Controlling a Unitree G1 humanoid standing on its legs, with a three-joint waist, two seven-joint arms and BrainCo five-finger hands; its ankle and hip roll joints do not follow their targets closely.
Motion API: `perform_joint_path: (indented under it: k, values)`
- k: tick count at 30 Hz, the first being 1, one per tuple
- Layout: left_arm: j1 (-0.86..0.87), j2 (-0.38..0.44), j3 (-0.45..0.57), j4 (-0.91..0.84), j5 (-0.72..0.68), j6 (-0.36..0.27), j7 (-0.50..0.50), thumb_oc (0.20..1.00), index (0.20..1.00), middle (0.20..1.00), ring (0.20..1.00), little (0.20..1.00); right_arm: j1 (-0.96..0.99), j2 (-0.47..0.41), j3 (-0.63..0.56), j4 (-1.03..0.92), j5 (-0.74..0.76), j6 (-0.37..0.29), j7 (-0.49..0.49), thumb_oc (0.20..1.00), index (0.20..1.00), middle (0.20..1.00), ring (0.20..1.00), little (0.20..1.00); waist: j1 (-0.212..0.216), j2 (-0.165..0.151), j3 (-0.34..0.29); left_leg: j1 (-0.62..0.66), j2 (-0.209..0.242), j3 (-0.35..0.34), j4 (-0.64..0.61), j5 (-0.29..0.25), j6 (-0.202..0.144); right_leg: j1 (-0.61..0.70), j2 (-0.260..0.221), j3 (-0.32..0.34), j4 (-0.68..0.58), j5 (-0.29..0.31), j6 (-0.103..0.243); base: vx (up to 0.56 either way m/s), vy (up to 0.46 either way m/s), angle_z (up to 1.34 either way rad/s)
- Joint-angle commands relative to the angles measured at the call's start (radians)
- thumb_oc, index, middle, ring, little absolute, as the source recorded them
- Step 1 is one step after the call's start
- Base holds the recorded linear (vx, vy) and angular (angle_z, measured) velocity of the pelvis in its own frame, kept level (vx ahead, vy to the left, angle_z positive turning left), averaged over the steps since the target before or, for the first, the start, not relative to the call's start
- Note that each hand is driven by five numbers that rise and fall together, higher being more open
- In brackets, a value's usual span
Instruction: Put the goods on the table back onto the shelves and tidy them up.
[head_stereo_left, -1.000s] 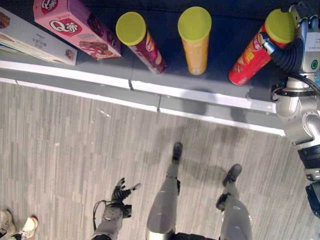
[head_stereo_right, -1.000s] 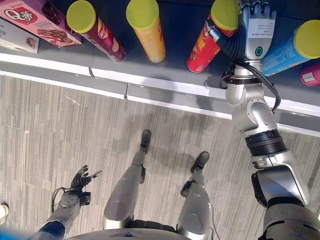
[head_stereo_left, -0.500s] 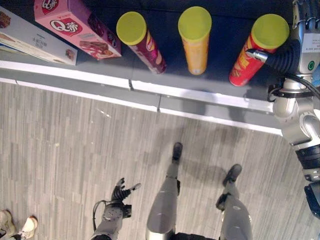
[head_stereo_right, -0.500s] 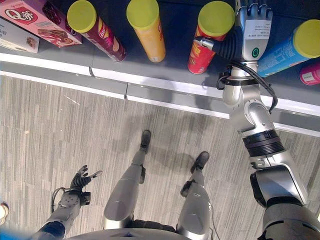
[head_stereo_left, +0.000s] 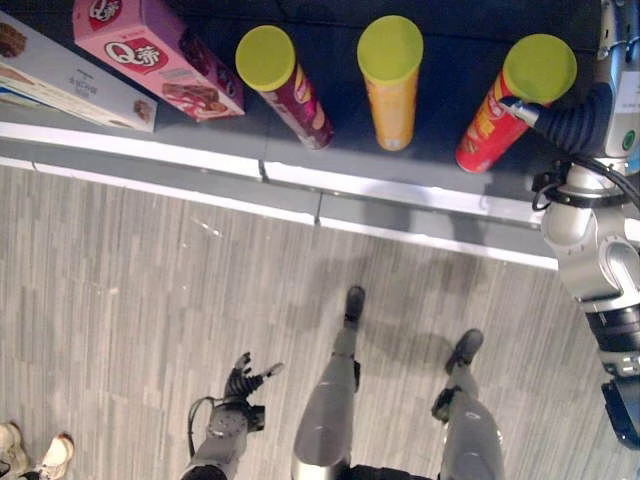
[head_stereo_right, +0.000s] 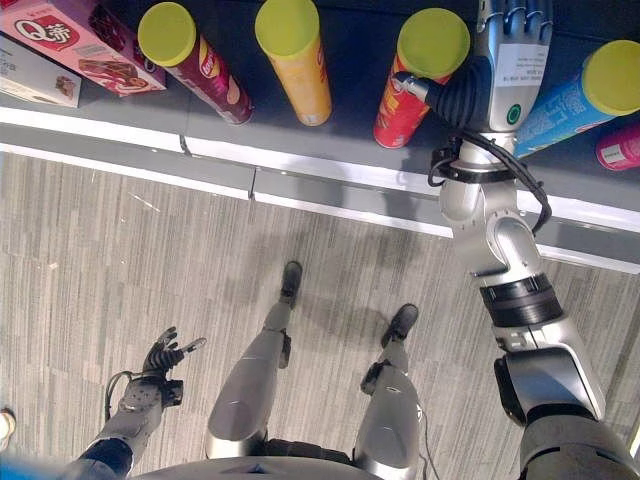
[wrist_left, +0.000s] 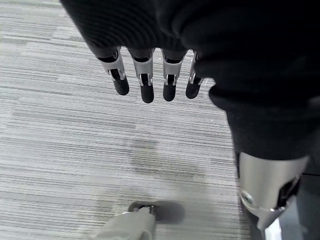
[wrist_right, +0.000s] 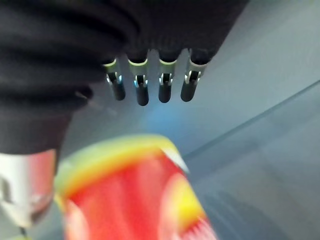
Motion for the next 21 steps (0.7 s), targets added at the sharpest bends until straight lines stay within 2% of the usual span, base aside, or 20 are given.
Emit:
perform_joint_path:
  k: [1,7,8,9,10,11,13,16,17,19,20,21]
  values:
    - [0.03,0.019,-0.023,0.046,0.009,0.007,0.022,1.0,1.0,1.0,1.0,1.0,0.021,-0.006,-0.046,-0.07,0.021,-0.073,-0.025,1.0,1.0,1.0,1.0,1.0,-0.025,-0.045,-0.09,0.018,-0.004,0.021,0.003,-0.097,-0.011,-0.047,-0.039,0.072,0.038,-0.031,0.034,0.07,0.011,-0.02]
    - [0.048,0.019,-0.011,0.032,0.035,0.023,0.012,1.0,1.0,1.0,1.0,1.0,0.182,0.047,-0.066,-0.168,0.093,-0.134,0.045,1.0,1.0,1.0,1.0,1.0,-0.058,-0.106,-0.151,0.096,0.006,0.052,0.01,-0.133,0.005,0.006,-0.033,0.091,0.034,-0.037,0.035,0.07,0.048,-0.12]
    - [0.06,0.021,0.007,0.038,0.051,0.034,0.005,1.0,1.0,1.0,1.0,1.0,0.251,0.062,-0.074,-0.178,0.136,-0.152,0.082,1.0,1.0,1.0,1.0,1.0,-0.073,-0.13,-0.176,0.128,0.008,0.066,0.013,-0.147,0.013,0.028,-0.029,0.105,0.031,-0.038,0.036,0.09,0.045,-0.21]
    - [0.064,0.023,0.006,0.037,0.052,0.034,0.005,1.0,1.0,1.0,1.0,1.0,0.258,0.064,-0.077,-0.184,0.138,-0.151,0.086,1.0,1.0,1.0,1.0,1.0,-0.069,-0.132,-0.175,0.133,0.008,0.069,0.013,-0.148,0.013,0.031,-0.029,0.108,0.03,-0.038,0.036,0.13,0.092,-0.16]
    - [0.075,0.021,0.022,0.05,0.073,0.043,0.0,1.0,1.0,1.0,1.0,1.0,0.333,0.073,-0.089,-0.194,0.166,-0.163,0.13,1.0,1.0,1.0,1.0,1.0,-0.088,-0.151,-0.202,0.166,0.01,0.086,0.014,-0.165,0.02,0.047,-0.029,0.117,0.033,-0.037,0.038,0.06,0.065,-0.18]
    - [0.075,0.021,0.022,0.05,0.073,0.043,0.0,1.0,1.0,1.0,1.0,1.0,0.334,0.073,-0.09,-0.195,0.167,-0.162,0.131,1.0,1.0,1.0,1.0,1.0,-0.087,-0.152,-0.202,0.167,0.01,0.087,0.014,-0.165,0.02,0.048,-0.029,0.117,0.033,-0.037,0.038,0.1,0.106,-0.21]
    - [0.097,0.013,0.059,0.106,0.118,0.062,-0.012,1.0,1.0,1.0,1.0,1.0,0.453,0.096,-0.126,-0.182,0.225,-0.178,0.182,1.0,1.0,1.0,1.0,1.0,-0.123,-0.177,-0.245,0.223,0.01,0.122,0.017,-0.188,0.034,0.07,-0.027,0.14,0.037,-0.033,0.045,0.1,0.14,-0.33]
    - [0.118,0.007,0.098,0.17,0.15,0.072,-0.008,1.0,1.0,1.0,1.0,1.0,0.556,0.115,-0.147,-0.184,0.282,-0.197,0.251,1.0,1.0,1.0,1.0,1.0,-0.149,-0.187,-0.275,0.279,0.007,0.163,0.018,-0.21,0.045,0.083,-0.024,0.178,0.047,-0.026,0.051,0.06,0.113,-0.59]
    - [0.119,0.007,0.098,0.17,0.151,0.072,-0.008,1.0,1.0,1.0,1.0,1.0,0.56,0.115,-0.148,-0.188,0.283,-0.196,0.253,1.0,1.0,1.0,1.0,1.0,-0.146,-0.187,-0.275,0.281,0.007,0.166,0.018,-0.211,0.045,0.083,-0.024,0.181,0.048,-0.026,0.052,0.05,0.118,-0.46]
    - [0.127,0.004,0.117,0.219,0.193,0.079,-0.015,1.0,1.0,1.0,1.0,1.0,0.633,0.132,-0.154,-0.155,0.362,-0.208,0.331,1.0,1.0,1.0,1.0,1.0,-0.174,-0.188,-0.304,0.322,0.0,0.2,0.015,-0.222,0.05,0.09,-0.029,0.2,0.053,-0.017,0.058,0.06,0.125,-0.46]
    - [0.128,0.004,0.117,0.219,0.194,0.078,-0.015,1.0,1.0,1.0,1.0,1.0,0.636,0.132,-0.155,-0.157,0.364,-0.208,0.333,1.0,1.0,1.0,1.0,1.0,-0.171,-0.188,-0.304,0.324,-0.001,0.202,0.014,-0.223,0.05,0.091,-0.03,0.203,0.053,-0.017,0.058,0.05,0.098,-0.44]
    - [0.134,0.004,0.135,0.228,0.198,0.074,-0.022,1.0,1.0,1.0,1.0,1.0,0.665,0.13,-0.159,-0.122,0.438,-0.219,0.382,1.0,1.0,1.0,1.0,1.0,-0.186,-0.188,-0.317,0.346,-0.008,0.217,0.014,-0.233,0.055,0.097,-0.036,0.215,0.058,-0.013,0.061,0.04,0.053,-0.36]
